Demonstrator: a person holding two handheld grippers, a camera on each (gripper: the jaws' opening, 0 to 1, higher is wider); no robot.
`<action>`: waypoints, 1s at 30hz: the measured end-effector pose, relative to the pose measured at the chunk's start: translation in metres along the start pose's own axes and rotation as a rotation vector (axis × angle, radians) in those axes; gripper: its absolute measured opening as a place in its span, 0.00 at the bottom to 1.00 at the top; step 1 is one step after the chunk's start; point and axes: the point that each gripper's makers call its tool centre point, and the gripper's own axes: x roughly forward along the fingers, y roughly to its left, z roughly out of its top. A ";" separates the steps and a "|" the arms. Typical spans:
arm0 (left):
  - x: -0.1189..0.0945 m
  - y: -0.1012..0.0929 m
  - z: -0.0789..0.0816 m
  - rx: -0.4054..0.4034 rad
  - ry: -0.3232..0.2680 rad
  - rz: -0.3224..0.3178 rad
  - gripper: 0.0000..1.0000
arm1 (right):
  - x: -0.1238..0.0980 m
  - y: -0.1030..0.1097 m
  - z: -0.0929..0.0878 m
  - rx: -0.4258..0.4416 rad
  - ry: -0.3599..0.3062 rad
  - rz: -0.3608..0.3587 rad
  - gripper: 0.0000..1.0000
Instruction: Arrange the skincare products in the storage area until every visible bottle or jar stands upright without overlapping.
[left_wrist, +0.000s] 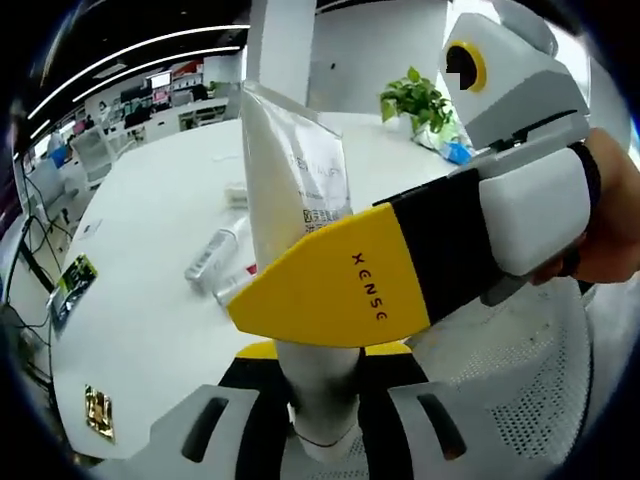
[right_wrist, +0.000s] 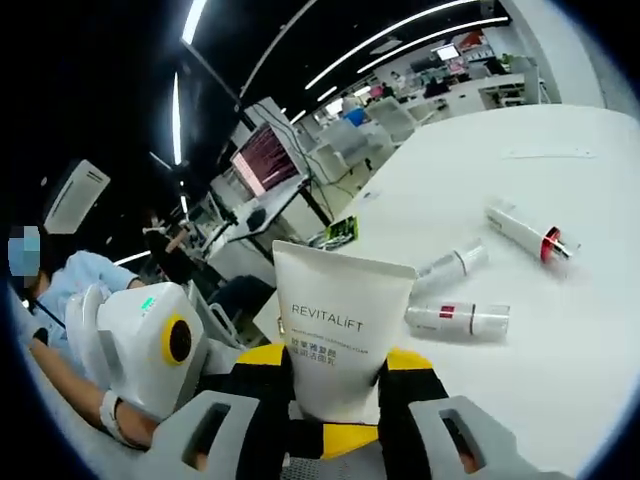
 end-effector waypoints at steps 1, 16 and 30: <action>0.000 0.000 0.000 0.000 0.000 0.000 0.20 | 0.000 0.000 0.000 0.003 -0.001 0.000 0.27; 0.000 0.007 -0.008 0.083 0.040 0.059 0.19 | -0.001 -0.005 -0.007 0.120 -0.035 -0.108 0.29; -0.008 0.000 0.019 0.235 -0.115 0.062 0.24 | -0.017 -0.001 0.010 0.105 -0.103 -0.005 0.25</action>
